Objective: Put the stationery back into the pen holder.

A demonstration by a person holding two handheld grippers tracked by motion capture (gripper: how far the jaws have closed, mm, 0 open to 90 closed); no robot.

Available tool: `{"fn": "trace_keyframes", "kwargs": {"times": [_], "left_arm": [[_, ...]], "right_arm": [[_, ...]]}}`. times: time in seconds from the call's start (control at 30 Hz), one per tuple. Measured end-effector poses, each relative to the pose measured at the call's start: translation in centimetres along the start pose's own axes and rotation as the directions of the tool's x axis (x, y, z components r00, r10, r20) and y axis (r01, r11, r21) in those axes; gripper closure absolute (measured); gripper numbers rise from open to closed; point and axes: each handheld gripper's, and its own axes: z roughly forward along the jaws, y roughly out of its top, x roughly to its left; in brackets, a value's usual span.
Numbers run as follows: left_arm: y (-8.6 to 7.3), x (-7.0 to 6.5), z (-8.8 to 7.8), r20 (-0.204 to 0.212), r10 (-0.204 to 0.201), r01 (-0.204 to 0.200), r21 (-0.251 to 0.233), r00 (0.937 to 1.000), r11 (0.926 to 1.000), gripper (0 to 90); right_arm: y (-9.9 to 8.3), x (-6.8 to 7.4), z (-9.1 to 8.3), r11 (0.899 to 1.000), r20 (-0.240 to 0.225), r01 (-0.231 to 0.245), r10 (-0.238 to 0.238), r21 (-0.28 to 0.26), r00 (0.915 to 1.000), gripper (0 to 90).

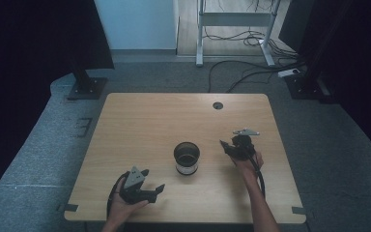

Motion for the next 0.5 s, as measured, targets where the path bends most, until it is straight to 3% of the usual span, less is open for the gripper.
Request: {"fn": "trace_keyframes", "kwargs": {"times": [0.5], "left_arm": [[-0.2, -0.1, 0.4, 0.021, -0.006, 0.006, 0.011, 0.9998, 0.9999, 16.0]], "right_arm": [[-0.2, 0.0, 3.2, 0.998, -0.005, 0.008, -0.007, 0.059, 1.0, 56.0]]}}
